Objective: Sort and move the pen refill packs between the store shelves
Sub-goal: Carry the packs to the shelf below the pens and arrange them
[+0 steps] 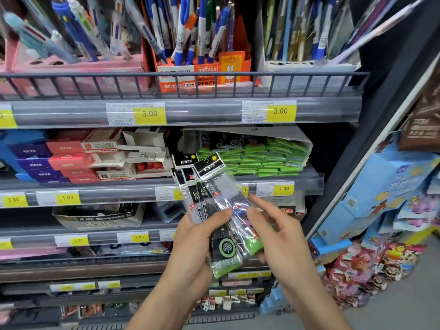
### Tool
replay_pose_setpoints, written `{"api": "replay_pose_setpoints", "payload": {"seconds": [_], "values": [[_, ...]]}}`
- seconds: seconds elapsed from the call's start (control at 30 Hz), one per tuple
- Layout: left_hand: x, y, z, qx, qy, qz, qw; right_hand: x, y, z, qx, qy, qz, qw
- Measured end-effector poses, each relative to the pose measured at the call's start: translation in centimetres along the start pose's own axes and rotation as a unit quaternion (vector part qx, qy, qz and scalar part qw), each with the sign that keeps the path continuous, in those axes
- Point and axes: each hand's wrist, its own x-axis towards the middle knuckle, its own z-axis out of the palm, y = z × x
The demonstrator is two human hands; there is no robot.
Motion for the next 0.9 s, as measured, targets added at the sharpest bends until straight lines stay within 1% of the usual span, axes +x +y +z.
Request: {"api": "replay_pose_setpoints", "payload": {"seconds": [0.07, 0.1, 0.17, 0.2, 0.27, 0.37, 0.53, 0.63, 0.7, 0.8, 0.9], "values": [[0.2, 0.2, 0.0, -0.006, -0.002, 0.003, 1.000, -0.4, -0.1, -0.5, 0.085, -0.032, 0.085, 0.992], [0.3, 0.4, 0.0, -0.008, -0.005, 0.004, 1.000, -0.6, -0.2, -0.7, 0.116, -0.057, 0.104, 0.986], [0.3, 0.7, 0.2, -0.013, -0.014, 0.001, 1.000, -0.4, -0.6, -1.3, 0.123, -0.104, 0.102, 0.982], [0.3, 0.8, 0.4, -0.016, -0.019, -0.002, 1.000, -0.1, -0.8, -1.5, 0.128, -0.114, 0.097, 0.980], [0.3, 0.9, 0.6, -0.028, -0.020, -0.002, 0.999, 1.1, -1.3, -2.0, 0.159, -0.103, 0.095, 0.977], [0.3, 1.0, 0.6, -0.044, 0.000, -0.003, 0.999, 3.7, -2.6, -2.4, 0.203, -0.055, 0.106, 0.972], [0.2, 1.1, 0.1, -0.050, 0.015, -0.013, 0.999, 7.8, -4.1, -1.7, 0.246, 0.017, 0.129, 0.961], [0.1, 1.2, -0.2, -0.055, 0.018, -0.019, 0.998, 9.3, -4.5, -1.0, 0.258, 0.049, 0.127, 0.957], [0.1, 1.3, -0.5, -0.055, 0.019, -0.022, 0.998, 9.7, -4.5, -0.8, 0.250, 0.045, 0.123, 0.959], [0.2, 1.4, -0.8, -0.050, 0.024, -0.020, 0.998, 9.5, -4.2, -0.6, 0.220, 0.017, 0.132, 0.966], [0.2, 1.5, -1.0, -0.051, 0.024, -0.020, 0.998, 9.6, -3.9, -0.8, 0.229, 0.021, 0.140, 0.963]]}}
